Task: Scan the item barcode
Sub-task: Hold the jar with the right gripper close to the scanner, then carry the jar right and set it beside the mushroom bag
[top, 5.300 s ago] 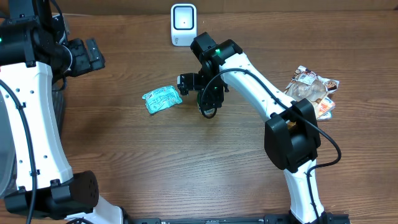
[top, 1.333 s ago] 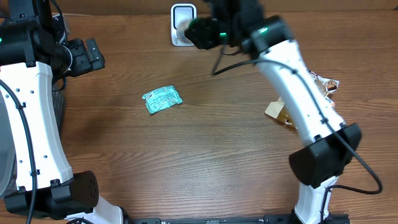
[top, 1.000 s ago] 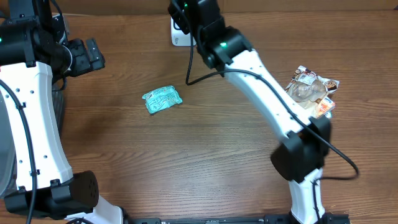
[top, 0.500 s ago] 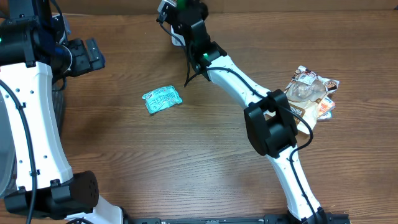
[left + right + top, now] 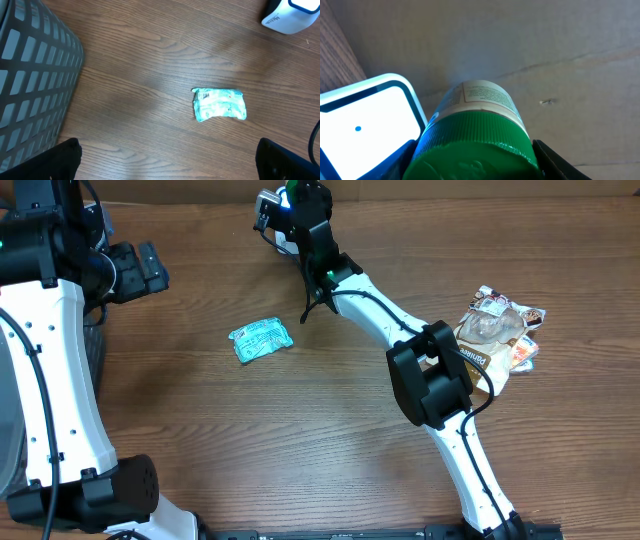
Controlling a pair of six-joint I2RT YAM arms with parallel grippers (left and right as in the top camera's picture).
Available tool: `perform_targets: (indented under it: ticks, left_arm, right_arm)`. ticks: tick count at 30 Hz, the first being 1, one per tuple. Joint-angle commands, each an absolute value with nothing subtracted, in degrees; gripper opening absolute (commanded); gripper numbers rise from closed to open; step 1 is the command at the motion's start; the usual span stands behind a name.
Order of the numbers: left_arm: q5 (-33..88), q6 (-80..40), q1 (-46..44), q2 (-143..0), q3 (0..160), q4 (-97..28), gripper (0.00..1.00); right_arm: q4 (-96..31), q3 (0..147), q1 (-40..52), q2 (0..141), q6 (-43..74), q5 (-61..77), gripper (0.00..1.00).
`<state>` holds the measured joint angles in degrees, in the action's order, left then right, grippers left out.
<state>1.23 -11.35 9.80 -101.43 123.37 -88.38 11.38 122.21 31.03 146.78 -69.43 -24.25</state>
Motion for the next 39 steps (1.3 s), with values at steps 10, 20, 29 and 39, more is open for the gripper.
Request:
perform_targets:
  ticks: [10,20,29,39]
  left_arm:
    - [1.1,-10.1,9.7,-101.6,123.9,-88.4,1.00]
    - [1.1,-10.1,9.7,-101.6,123.9,-88.4,1.00]
    - [1.1,-10.1,9.7,-101.6,123.9,-88.4,1.00]
    - [1.1,-10.1,9.7,-101.6,123.9,-88.4,1.00]
  right_arm:
    - [9.8,123.2,30.7,145.9,-70.5,-24.5,0.44]
    - [1.6,123.2,30.5,134.8,-48.7,-22.1,0.47]
    - [-34.2,123.2,29.2,118.3,-17.1,-15.1,0.50]
    - [-70.1,120.2,17.2,117.8,-6.8,1.4,0.56]
